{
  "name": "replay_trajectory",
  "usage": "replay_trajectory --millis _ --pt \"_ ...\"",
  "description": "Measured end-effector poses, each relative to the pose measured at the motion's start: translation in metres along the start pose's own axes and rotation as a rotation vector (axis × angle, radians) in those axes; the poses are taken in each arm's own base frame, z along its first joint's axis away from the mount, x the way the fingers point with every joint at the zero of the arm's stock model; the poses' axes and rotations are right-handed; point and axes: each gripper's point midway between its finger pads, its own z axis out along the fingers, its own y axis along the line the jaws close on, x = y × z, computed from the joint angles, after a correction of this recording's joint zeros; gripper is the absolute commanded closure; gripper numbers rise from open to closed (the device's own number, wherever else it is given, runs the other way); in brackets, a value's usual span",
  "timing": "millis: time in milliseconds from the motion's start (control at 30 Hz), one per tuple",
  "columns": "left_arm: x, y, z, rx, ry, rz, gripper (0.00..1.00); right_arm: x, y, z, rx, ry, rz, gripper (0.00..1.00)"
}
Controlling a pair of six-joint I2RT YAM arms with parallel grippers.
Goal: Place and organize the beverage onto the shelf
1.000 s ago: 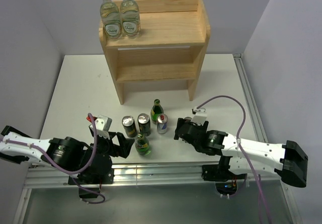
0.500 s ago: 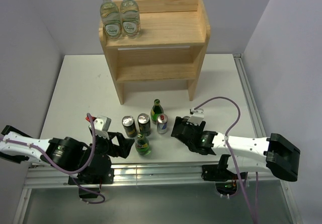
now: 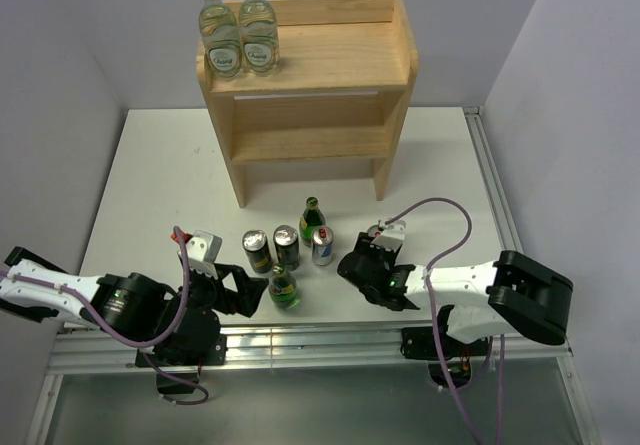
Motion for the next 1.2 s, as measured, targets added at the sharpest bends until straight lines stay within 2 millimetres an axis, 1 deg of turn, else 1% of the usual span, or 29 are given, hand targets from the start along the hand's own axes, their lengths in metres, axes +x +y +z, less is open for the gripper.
replay_trajectory --millis 33,100,267,333,400,433,500,533,567,633,700,733,800,867,967,1000,1067,1200 --pt "0.0 0.0 0.0 0.001 0.001 0.002 0.02 0.0 0.001 0.002 0.005 -0.011 -0.006 0.83" --pt "0.001 0.0 0.0 0.002 0.003 0.004 0.02 -0.001 0.002 0.005 0.012 -0.025 -0.021 1.0" --pt "0.002 0.0 -0.001 0.003 0.007 0.001 0.02 -0.003 0.006 0.003 0.014 -0.003 -0.057 1.0" --pt "0.003 0.0 -0.001 0.003 0.007 -0.003 0.01 -0.012 0.008 -0.004 0.01 0.004 -0.071 1.0" --pt "0.003 -0.001 -0.001 0.004 0.007 -0.003 0.01 -0.034 0.017 -0.015 -0.012 -0.008 -0.066 1.0" --pt "0.003 -0.001 -0.001 0.004 0.006 -0.002 0.01 -0.05 0.024 -0.022 -0.032 -0.025 -0.05 1.0" --pt "0.002 0.0 -0.001 0.003 0.002 -0.002 0.01 -0.089 0.043 -0.037 -0.081 -0.067 -0.016 1.0" --pt "0.001 0.0 -0.001 0.002 -0.001 -0.002 0.01 -0.112 0.053 -0.046 -0.11 -0.095 0.009 1.0" --pt "0.001 0.0 -0.001 0.001 -0.004 -0.003 0.01 -0.129 0.06 -0.053 -0.126 -0.114 0.021 1.0" --pt "0.0 0.0 -0.001 -0.001 -0.008 -0.005 0.01 -0.169 0.074 -0.066 -0.163 -0.162 0.046 1.0" --pt "0.0 0.001 -0.001 -0.002 -0.008 -0.005 0.01 -0.197 0.08 -0.071 -0.173 -0.199 0.05 1.0" --pt "0.0 0.001 -0.001 -0.002 -0.009 -0.006 0.01 -0.207 0.082 -0.071 -0.17 -0.213 0.048 1.0" --pt "0.0 0.001 -0.001 -0.001 -0.01 -0.007 0.01 -0.222 0.082 -0.067 -0.153 -0.232 0.022 1.0" --pt "-0.001 0.001 -0.001 0.0 -0.012 -0.015 0.01 -0.232 0.085 -0.059 -0.134 -0.241 -0.002 1.0" --pt "-0.002 0.002 -0.001 -0.001 -0.013 -0.023 0.01 -0.245 0.088 -0.037 -0.103 -0.237 -0.035 1.0" --pt "-0.002 0.002 -0.001 -0.002 -0.013 -0.023 0.01 -0.249 0.089 -0.026 -0.088 -0.23 -0.045 1.0" --pt "-0.002 0.003 -0.001 -0.004 -0.014 -0.024 0.01 -0.257 0.089 -0.008 -0.058 -0.227 -0.055 1.0" --pt "-0.001 0.004 -0.001 -0.008 -0.013 -0.02 0.01 -0.268 0.086 0.023 -0.011 -0.221 -0.073 1.0"
